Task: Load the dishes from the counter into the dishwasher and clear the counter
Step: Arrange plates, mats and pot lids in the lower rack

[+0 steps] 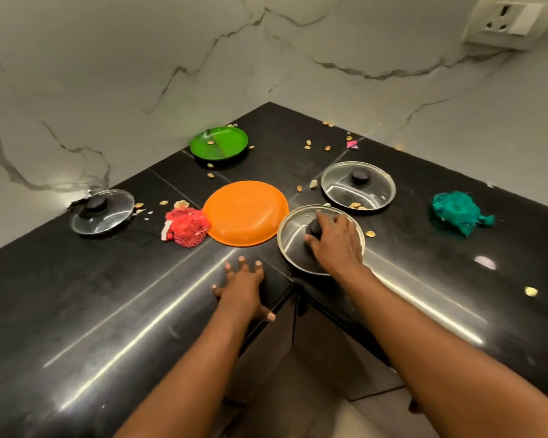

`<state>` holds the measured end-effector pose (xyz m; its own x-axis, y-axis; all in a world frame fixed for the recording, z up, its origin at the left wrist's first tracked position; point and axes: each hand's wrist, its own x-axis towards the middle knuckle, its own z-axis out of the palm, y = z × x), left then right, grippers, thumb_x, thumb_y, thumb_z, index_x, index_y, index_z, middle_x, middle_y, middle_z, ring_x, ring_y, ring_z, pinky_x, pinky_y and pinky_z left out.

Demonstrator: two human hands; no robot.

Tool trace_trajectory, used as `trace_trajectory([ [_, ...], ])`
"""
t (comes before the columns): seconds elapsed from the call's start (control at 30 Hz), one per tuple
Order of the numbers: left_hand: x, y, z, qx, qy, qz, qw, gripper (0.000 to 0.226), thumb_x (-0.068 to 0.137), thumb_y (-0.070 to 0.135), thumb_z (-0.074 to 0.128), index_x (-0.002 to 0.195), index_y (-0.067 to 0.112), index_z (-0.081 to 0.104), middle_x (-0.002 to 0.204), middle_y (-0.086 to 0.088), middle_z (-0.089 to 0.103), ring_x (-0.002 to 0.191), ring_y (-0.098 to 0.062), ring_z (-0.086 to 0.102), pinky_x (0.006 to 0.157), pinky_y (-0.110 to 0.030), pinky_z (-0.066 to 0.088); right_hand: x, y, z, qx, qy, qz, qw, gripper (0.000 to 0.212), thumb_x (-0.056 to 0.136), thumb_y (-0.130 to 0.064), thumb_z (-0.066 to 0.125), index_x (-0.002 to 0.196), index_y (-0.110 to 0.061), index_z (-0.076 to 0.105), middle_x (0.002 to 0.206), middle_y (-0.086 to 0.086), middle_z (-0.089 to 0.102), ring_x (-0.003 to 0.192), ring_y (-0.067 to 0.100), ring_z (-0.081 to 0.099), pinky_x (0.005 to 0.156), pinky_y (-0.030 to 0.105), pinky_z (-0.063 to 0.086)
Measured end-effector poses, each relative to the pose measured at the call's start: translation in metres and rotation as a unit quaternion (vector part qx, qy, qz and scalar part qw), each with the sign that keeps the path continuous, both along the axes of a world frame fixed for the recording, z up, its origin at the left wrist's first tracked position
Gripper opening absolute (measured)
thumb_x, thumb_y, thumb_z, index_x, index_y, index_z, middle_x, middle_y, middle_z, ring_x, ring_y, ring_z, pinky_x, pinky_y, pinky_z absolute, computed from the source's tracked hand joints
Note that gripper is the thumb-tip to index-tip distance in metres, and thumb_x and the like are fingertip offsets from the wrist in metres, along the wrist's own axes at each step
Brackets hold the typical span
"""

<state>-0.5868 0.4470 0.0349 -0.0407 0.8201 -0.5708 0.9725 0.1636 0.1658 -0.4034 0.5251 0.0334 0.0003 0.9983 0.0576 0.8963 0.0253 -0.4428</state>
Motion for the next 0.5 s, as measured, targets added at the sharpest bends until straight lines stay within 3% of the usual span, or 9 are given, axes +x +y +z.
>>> trace_trajectory([
  [0.17,0.002,0.003,0.003,-0.02,0.001,0.004,1.0,0.123,0.072,0.036,0.083,0.155,0.024,-0.007,0.159,-0.01,-0.023,0.144,-0.042,-0.019,0.109,-0.072,0.013,-0.002,0.019,-0.007,0.02,0.029,0.031,0.999,0.027,0.088,-0.028,0.066,0.111,-0.015,0.06,0.117,0.01,0.046,0.112,0.032,0.049,0.086,0.04,0.045],
  [0.37,0.001,0.0,0.004,-0.007,-0.012,0.004,1.0,0.121,0.072,0.035,0.083,0.155,0.025,-0.004,0.159,-0.009,-0.022,0.144,-0.041,-0.019,0.109,-0.071,0.013,-0.002,0.003,0.005,0.109,0.078,0.036,0.99,0.034,0.086,-0.031,0.069,0.114,-0.012,0.063,0.106,0.013,0.052,0.096,0.031,0.056,0.082,0.04,0.049],
  [0.5,-0.003,-0.004,0.003,0.011,-0.025,0.002,1.0,0.12,0.07,0.038,0.084,0.155,0.027,0.0,0.16,-0.008,-0.02,0.145,-0.039,-0.016,0.109,-0.07,0.016,-0.001,-0.037,0.017,0.15,0.144,0.011,0.978,0.037,0.087,-0.034,0.068,0.119,-0.016,0.063,0.104,0.009,0.053,0.09,0.025,0.057,0.076,0.032,0.048],
])
